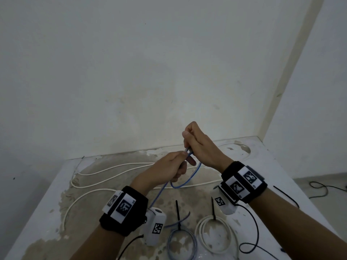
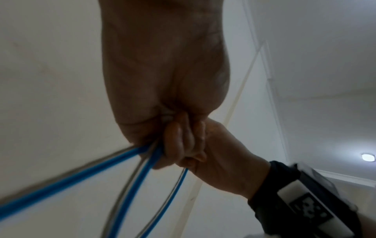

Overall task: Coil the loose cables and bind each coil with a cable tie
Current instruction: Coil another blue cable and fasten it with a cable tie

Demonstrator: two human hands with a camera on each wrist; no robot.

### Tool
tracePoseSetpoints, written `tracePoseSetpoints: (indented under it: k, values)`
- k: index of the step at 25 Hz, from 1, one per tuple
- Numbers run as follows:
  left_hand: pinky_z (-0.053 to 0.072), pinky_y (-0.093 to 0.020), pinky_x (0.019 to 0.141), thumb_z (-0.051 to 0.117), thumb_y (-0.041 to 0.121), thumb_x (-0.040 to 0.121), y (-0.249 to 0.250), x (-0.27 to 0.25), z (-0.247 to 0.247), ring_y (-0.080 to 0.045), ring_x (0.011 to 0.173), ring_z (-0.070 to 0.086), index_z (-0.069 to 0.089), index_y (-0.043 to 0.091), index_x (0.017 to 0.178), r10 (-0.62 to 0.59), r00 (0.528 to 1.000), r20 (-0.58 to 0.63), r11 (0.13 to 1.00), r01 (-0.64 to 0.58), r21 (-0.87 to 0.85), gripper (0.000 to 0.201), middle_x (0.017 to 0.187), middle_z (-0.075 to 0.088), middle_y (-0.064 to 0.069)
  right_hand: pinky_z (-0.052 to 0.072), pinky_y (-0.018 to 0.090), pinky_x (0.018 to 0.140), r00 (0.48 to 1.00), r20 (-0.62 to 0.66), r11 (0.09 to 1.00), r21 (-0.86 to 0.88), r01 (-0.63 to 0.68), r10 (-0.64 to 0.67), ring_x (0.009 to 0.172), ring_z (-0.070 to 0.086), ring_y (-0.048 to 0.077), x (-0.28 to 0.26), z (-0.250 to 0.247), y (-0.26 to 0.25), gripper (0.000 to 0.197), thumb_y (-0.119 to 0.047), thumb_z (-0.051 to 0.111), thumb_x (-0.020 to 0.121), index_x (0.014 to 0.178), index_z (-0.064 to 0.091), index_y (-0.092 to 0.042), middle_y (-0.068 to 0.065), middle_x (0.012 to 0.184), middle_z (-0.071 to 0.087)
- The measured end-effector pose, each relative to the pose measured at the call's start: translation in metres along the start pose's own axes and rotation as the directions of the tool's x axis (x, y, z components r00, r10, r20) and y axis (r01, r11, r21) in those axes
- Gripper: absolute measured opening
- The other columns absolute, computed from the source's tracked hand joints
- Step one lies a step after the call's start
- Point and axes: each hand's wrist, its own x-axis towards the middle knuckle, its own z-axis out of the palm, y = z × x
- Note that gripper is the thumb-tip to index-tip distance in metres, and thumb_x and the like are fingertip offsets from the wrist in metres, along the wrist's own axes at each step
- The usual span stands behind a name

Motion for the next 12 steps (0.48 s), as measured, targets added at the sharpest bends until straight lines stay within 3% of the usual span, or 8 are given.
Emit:
tracePoseSetpoints:
  k: [3, 6, 8, 10, 12]
  values:
    - [0.033, -0.025, 0.05, 0.029, 0.027, 0.105, 0.009, -0.003, 0.003, -0.014, 0.048, 0.031, 0.063, 0.006, 0.091, -0.089, 0.988, 0.128, 0.983, 0.107, -0.149, 0.042, 0.057, 0.035, 0.001, 0.041, 0.032, 0.068, 0.999, 0.041, 0.993, 0.115, -0.026, 0.021, 0.07, 0.045, 0.015, -0.001, 0.003, -0.001, 0.021, -0.025, 0.036, 0.108, 0.103, 0.04, -0.005, 0.005, 0.089, 0.054]
    - [0.035, -0.023, 0.048, 0.029, 0.016, 0.104, 0.008, -0.001, 0.006, -0.011, 0.046, 0.036, 0.059, 0.008, 0.098, -0.038, 0.995, 0.097, 0.918, 0.074, -0.39, 0.031, 0.058, 0.045, 0.001, 0.048, 0.02, 0.065, 0.997, 0.004, 0.957, 0.283, -0.07, 0.071, 0.083, 0.053, 0.007, -0.002, 0.007, -0.007, 0.013, -0.022, 0.038, 0.107, 0.108, 0.046, -0.011, 0.001, 0.099, 0.056]
    - [0.031, -0.021, 0.044, 0.03, 0.012, 0.104, 0.004, 0.003, 0.002, -0.009, 0.044, 0.033, 0.055, 0.008, 0.107, -0.003, 1.0, 0.002, 0.828, 0.004, -0.561, 0.026, 0.061, 0.048, 0.001, 0.049, 0.016, 0.069, 0.98, -0.189, 0.961, 0.277, -0.004, 0.059, 0.085, 0.053, 0.001, -0.004, 0.011, -0.002, 0.007, -0.016, 0.045, 0.105, 0.108, 0.05, -0.012, -0.003, 0.099, 0.055]
    - [0.026, -0.019, 0.04, 0.031, 0.012, 0.102, 0.001, 0.008, -0.006, -0.006, 0.041, 0.029, 0.052, 0.01, 0.106, -0.004, 0.995, -0.1, 0.68, -0.071, -0.73, 0.022, 0.058, 0.043, 0.003, 0.044, 0.017, 0.07, 0.909, -0.415, 0.985, 0.169, 0.024, 0.049, 0.078, 0.051, 0.003, -0.01, 0.015, 0.012, 0.005, -0.014, 0.052, 0.101, 0.098, 0.048, -0.012, -0.005, 0.088, 0.052]
    - [0.022, -0.017, 0.035, 0.03, 0.018, 0.103, 0.002, 0.011, -0.016, -0.004, 0.037, 0.025, 0.051, 0.014, 0.092, 0.003, 0.986, -0.164, 0.539, -0.14, -0.831, 0.024, 0.054, 0.034, 0.006, 0.045, 0.023, 0.066, 0.889, -0.431, 0.976, 0.207, -0.07, 0.155, 0.07, 0.048, 0.011, -0.023, 0.024, 0.025, 0.019, -0.02, 0.055, 0.1, 0.09, 0.042, -0.012, 0.002, 0.079, 0.046]
